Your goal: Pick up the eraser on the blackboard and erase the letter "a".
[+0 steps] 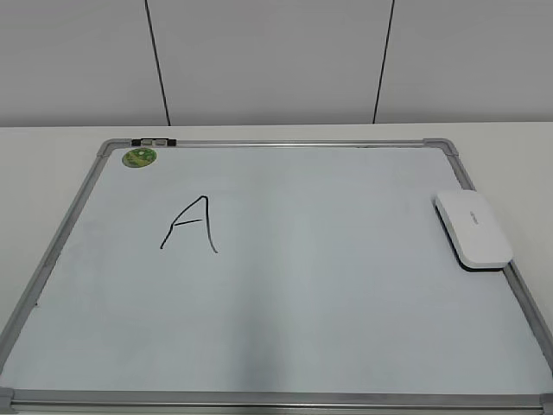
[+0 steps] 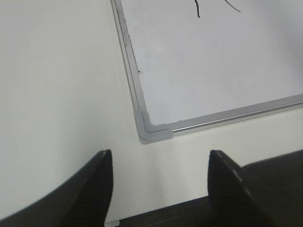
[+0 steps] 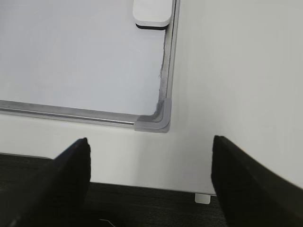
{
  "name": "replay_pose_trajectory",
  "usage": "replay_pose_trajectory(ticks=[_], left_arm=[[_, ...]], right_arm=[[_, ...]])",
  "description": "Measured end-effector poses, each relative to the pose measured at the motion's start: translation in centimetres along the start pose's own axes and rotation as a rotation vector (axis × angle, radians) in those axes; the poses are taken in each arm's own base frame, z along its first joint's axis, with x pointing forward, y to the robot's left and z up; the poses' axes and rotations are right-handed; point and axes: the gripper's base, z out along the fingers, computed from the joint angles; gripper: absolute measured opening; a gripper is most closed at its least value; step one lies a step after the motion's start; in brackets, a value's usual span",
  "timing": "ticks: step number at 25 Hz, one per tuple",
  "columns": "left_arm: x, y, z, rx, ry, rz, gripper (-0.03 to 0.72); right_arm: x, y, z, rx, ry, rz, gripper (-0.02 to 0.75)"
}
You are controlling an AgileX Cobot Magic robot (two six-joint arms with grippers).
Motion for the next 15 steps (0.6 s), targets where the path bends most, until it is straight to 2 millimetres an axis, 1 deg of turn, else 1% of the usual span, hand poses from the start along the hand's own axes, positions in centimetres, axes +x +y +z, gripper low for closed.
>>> replay_pose_trajectory(ticks=[15], left_arm=[[-0.06,0.01,0.03,-0.001,-0.008,0.000,0.464]], right_arm=[[-0.01,0.05,0.00,-0.005,-0.001,0.002,0.587]])
